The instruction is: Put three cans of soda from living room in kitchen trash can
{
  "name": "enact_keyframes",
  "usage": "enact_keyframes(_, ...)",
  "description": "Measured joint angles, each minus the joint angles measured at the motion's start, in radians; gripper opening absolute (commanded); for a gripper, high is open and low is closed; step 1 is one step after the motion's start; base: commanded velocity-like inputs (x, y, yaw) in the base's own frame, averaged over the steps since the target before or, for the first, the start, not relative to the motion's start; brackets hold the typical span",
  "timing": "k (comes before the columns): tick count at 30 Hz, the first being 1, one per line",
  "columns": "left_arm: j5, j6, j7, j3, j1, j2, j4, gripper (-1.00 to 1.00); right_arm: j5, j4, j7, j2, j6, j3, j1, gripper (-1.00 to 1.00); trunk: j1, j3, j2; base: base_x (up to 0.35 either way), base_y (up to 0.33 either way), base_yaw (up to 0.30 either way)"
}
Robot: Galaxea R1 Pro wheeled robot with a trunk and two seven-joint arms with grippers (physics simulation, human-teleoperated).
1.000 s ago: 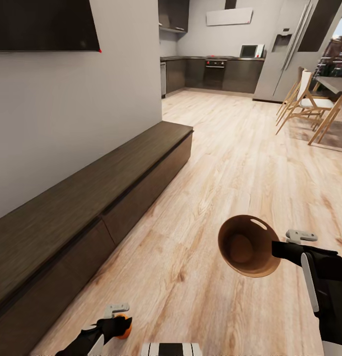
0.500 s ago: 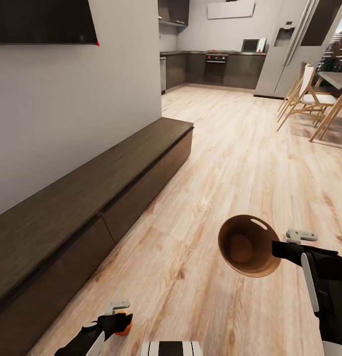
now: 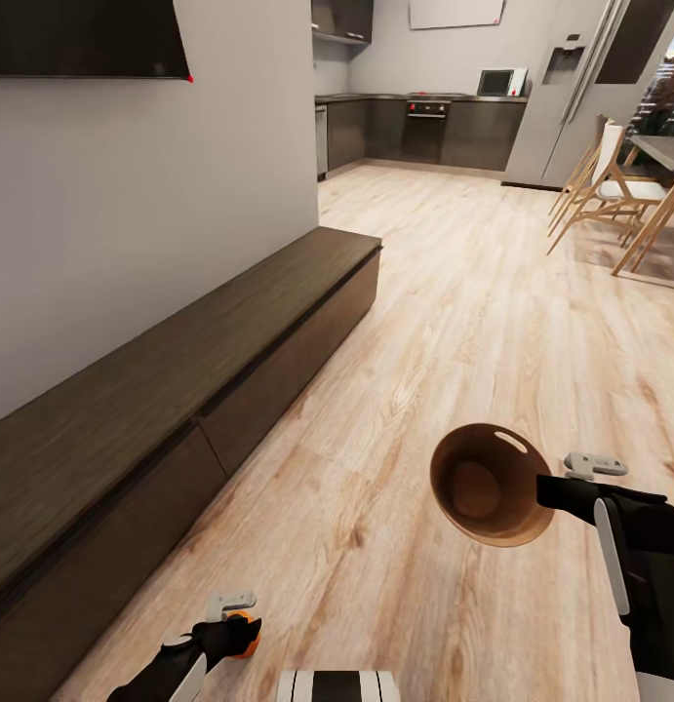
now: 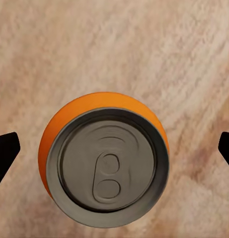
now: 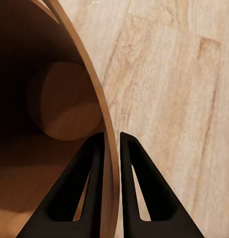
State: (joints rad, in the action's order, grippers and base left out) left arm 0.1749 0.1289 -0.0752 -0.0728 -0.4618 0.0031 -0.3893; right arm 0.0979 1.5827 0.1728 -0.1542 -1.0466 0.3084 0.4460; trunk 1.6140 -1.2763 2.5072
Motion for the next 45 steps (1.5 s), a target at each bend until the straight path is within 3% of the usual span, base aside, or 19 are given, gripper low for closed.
enact_keyframes(16,0.000,-0.014,0.000,-0.001,0.000,0.000,0.006,1.00,0.000,0.000,0.000,-0.004,0.000,0.000,0.000,-1.00,0.003,-0.027,0.002,0.000,0.000,0.000)
enact_keyframes(25,0.000,-0.015,0.001,-0.001,0.000,0.000,0.003,1.00,0.001,0.000,0.000,-0.001,0.000,0.000,0.000,-1.00,0.003,-0.027,0.002,0.000,0.000,0.000)
enact_keyframes(28,0.000,-0.015,0.000,-0.001,0.000,0.000,0.004,1.00,0.001,0.000,0.000,0.000,0.000,0.000,0.000,-1.00,0.005,-0.039,0.002,0.000,0.000,0.000)
enact_keyframes(41,0.000,-0.015,0.000,-0.001,0.001,0.000,0.000,1.00,0.002,0.000,0.000,0.000,0.000,0.000,0.000,-1.00,0.005,-0.039,0.002,0.000,0.000,0.000)
enact_keyframes(42,0.000,-0.015,0.000,-0.001,0.001,0.000,-0.001,-1.00,0.001,0.000,0.000,0.000,0.000,0.000,0.000,-1.00,0.005,-0.039,0.002,0.000,0.000,0.000)
enact_keyframes(45,0.002,-0.017,0.000,-0.001,0.001,0.000,-0.001,-1.00,0.000,0.000,0.000,0.000,0.000,0.000,0.000,-1.00,0.004,-0.039,0.002,0.000,0.000,0.000)
